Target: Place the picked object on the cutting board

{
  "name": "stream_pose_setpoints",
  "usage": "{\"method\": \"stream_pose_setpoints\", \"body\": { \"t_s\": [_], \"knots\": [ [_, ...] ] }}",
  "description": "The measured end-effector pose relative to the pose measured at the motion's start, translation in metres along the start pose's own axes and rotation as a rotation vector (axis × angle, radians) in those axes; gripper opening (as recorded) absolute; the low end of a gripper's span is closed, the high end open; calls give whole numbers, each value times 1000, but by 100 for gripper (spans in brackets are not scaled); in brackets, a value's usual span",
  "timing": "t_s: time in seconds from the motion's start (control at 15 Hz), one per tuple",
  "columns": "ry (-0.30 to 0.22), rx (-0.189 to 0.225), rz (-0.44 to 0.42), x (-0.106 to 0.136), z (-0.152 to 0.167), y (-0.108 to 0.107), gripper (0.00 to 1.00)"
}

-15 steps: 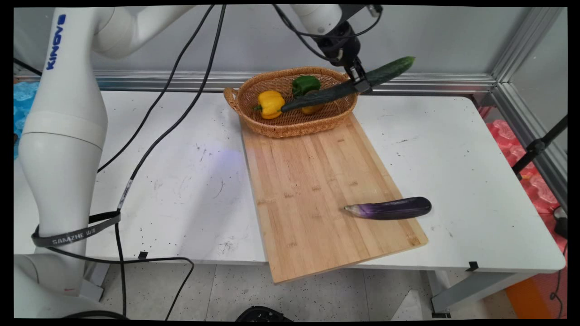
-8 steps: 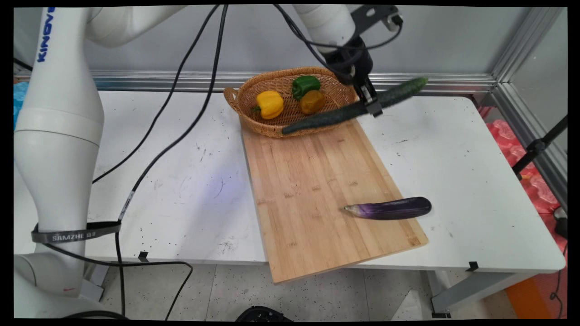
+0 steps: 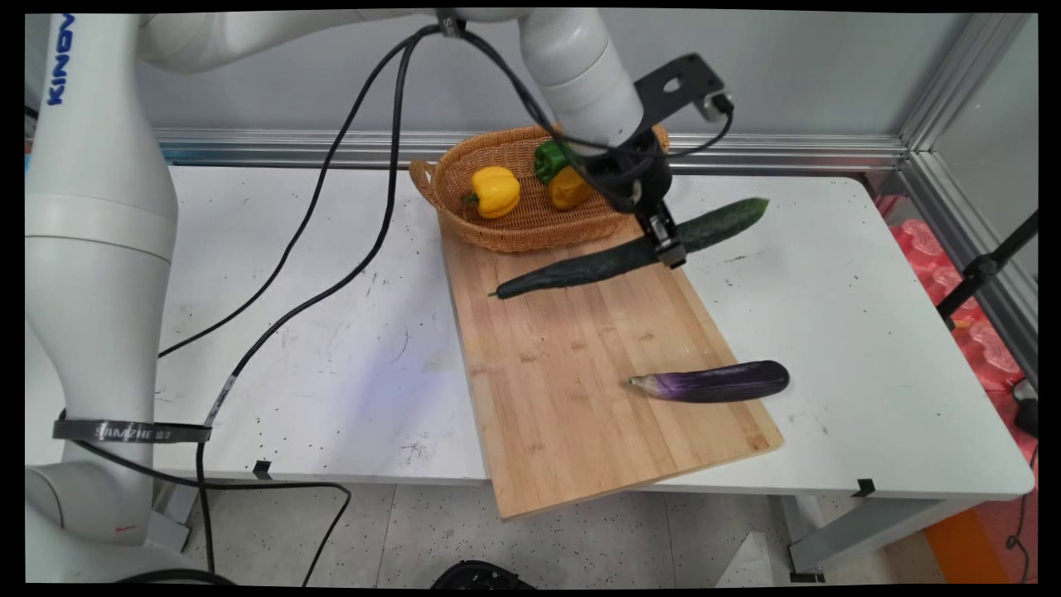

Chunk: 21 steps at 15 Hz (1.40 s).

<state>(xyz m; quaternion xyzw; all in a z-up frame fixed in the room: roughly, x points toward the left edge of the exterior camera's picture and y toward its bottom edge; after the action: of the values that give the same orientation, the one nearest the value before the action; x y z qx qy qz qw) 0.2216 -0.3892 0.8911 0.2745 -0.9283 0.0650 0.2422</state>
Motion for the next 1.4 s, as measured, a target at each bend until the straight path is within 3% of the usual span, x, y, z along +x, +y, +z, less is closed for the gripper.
{"method": "stream_pose_setpoints", "body": {
  "t_s": [0.67, 1.4],
  "knots": [
    [-28, -19, -25, -29, 23, 31, 0],
    [-41, -19, -72, -53, 44, 48, 0]
  ]
}}
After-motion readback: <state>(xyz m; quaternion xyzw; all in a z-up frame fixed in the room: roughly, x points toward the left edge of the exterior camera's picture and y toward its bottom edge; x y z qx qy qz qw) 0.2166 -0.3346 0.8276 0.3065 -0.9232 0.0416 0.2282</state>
